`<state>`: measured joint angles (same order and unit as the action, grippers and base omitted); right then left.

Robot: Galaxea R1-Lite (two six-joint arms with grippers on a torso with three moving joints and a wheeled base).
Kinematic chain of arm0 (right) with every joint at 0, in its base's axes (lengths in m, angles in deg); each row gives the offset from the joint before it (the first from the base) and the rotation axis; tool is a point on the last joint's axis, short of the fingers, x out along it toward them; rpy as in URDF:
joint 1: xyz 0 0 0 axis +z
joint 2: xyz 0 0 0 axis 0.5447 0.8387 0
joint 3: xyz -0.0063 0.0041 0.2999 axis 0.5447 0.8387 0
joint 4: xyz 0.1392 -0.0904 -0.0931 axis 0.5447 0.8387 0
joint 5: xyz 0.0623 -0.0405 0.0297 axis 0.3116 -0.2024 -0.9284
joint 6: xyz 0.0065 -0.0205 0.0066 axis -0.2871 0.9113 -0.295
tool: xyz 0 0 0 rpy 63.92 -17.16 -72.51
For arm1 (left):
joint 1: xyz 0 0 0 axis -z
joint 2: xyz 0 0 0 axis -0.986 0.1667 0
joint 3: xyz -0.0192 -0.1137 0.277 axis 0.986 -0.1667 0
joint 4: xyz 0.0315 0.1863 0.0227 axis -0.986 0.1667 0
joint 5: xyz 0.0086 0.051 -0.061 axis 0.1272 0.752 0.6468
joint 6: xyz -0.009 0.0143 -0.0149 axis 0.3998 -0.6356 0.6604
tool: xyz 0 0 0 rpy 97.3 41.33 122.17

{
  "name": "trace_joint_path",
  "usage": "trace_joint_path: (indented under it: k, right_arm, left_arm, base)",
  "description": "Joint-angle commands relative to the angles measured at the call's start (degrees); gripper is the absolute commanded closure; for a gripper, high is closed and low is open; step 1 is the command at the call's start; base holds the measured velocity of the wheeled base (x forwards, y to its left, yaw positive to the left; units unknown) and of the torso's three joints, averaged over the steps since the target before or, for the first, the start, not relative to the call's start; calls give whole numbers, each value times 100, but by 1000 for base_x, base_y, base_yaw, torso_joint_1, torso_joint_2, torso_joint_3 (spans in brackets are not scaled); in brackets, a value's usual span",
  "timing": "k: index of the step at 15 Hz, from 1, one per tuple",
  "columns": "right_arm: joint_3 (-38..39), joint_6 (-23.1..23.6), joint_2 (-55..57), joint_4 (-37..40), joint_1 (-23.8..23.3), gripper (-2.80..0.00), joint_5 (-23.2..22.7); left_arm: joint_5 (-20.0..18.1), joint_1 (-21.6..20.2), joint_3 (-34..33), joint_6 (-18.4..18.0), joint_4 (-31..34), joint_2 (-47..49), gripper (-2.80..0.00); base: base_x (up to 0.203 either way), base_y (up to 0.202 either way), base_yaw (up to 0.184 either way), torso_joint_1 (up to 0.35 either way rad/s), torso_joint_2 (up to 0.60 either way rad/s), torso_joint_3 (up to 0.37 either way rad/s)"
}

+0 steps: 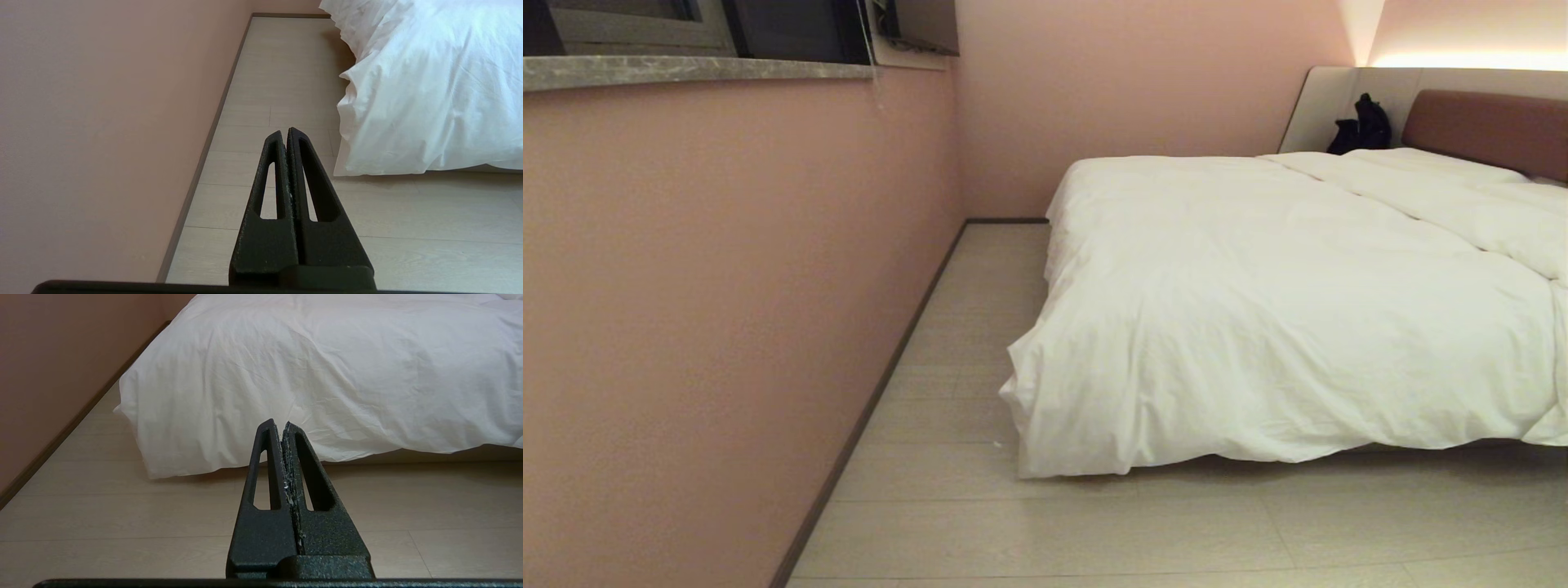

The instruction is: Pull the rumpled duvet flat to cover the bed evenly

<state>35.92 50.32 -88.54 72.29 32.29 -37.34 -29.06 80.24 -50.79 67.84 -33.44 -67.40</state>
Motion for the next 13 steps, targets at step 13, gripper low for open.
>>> trace_joint_path:
  k: [13]
  right_arm:
    - [0, 1, -2, -3, 0, 0, -1]
  left_arm:
    - [1, -2, 6, 7, -2, 0, 0]
  base:
    - [0, 0, 0, 0, 0, 0]
